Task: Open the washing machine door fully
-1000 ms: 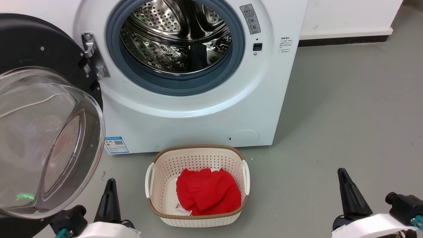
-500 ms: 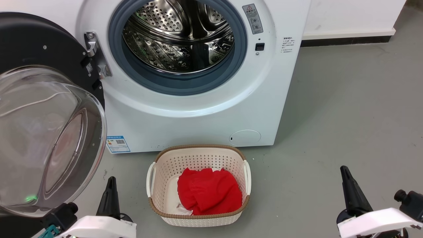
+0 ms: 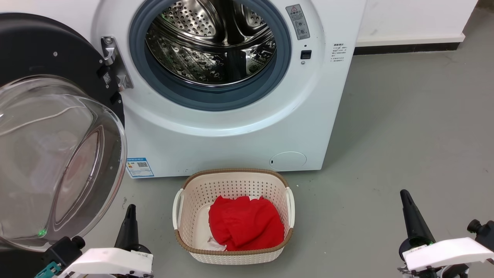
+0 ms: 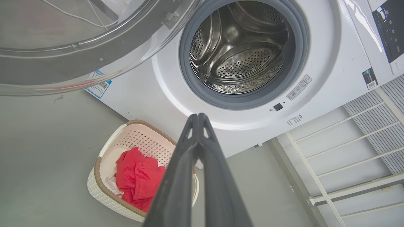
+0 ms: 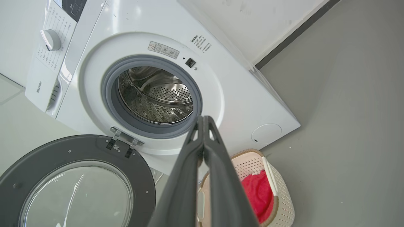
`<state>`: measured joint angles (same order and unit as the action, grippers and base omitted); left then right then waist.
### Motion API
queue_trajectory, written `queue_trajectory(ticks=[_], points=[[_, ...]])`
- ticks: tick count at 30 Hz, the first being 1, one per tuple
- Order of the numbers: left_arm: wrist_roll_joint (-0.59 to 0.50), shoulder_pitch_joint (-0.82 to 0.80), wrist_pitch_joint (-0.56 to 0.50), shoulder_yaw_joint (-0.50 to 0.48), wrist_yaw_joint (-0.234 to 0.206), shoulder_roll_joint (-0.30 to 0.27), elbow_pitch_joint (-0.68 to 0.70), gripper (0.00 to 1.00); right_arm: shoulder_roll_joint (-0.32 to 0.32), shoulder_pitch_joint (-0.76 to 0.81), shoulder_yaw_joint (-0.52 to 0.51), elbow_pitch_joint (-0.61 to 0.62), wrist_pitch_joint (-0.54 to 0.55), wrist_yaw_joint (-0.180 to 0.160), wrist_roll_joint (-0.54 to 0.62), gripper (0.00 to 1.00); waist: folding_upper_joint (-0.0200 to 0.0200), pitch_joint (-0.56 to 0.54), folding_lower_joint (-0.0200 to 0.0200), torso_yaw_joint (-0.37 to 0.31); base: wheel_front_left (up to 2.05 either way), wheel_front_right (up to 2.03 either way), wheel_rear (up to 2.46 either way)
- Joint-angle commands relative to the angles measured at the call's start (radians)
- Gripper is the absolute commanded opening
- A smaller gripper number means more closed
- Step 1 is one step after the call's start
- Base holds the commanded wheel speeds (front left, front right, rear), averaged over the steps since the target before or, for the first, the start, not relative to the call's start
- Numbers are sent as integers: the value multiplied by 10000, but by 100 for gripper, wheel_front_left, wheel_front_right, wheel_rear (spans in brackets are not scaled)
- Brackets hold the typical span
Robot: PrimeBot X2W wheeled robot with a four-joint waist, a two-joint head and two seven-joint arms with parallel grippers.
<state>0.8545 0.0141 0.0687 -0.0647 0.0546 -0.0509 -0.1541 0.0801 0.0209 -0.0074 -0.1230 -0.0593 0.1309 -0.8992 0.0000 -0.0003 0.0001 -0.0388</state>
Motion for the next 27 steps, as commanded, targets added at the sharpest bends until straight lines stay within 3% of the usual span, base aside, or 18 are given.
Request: queue_trajectory(ticks=[1,27], points=[[364,-323,-78,-30,82,-18,48,0,79,-306,-34,41,61,0,-390,0,0,1,0,9,0,0,0],[3463,-746,-843,-245,383,-8,-364,0,87,-739,-257,-488,602,-1,-3482,0,0,12,0,142,0,0,0]])
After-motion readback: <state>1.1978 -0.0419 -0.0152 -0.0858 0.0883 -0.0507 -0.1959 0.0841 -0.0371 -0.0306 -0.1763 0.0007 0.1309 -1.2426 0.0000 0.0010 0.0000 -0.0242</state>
